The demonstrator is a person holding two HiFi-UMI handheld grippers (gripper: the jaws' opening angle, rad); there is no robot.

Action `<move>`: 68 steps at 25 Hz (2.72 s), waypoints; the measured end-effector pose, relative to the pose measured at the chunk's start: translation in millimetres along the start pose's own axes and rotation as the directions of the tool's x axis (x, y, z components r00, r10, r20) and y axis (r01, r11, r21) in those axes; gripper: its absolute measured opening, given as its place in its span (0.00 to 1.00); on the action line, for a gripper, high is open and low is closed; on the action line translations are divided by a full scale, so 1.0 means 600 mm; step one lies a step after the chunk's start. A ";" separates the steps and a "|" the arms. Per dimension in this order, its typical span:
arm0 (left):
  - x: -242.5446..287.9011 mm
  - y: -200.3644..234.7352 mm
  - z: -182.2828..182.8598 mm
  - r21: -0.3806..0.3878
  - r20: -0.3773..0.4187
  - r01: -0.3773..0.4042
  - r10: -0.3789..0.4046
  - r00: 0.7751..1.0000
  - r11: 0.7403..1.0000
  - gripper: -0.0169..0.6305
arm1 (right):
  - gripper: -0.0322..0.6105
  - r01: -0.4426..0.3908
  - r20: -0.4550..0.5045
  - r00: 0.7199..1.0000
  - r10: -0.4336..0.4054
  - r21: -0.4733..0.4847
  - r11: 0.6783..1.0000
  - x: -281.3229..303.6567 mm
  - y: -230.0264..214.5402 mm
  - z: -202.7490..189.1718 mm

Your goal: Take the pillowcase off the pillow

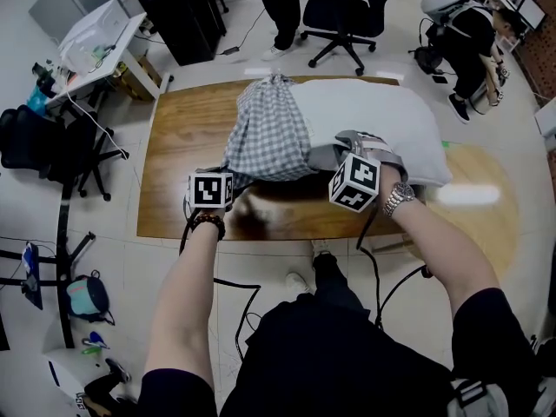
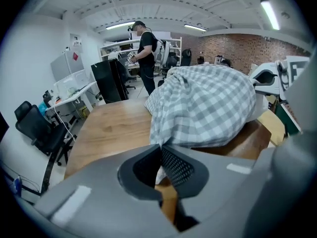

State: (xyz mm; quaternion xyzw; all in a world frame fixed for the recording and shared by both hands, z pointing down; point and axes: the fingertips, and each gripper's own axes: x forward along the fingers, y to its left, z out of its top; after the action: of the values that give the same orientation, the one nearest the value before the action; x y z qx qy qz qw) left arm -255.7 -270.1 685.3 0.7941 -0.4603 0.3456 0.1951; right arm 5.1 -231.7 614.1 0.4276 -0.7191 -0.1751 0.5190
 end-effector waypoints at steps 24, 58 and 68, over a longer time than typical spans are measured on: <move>-0.077 0.154 0.033 -0.051 0.003 -0.151 0.151 0.988 0.987 0.04 | 0.09 -0.063 -0.038 0.997 0.063 0.010 0.998 -0.019 0.036 -0.010; -0.181 -0.027 0.122 0.112 0.208 -0.091 0.066 0.976 0.990 0.25 | 0.37 -0.228 0.152 0.962 0.225 -0.002 0.974 -0.180 0.090 0.059; -0.139 -0.128 0.194 0.211 0.183 0.035 -0.075 0.980 0.977 0.30 | 0.38 -0.268 0.186 0.948 0.258 0.032 0.963 -0.135 0.024 0.073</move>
State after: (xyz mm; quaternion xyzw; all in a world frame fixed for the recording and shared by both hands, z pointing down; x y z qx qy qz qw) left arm -174.7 -255.0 545.6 0.8520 -0.4161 0.3086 0.0761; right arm -32.4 -167.2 558.0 0.3246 -0.8184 -0.1218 0.4582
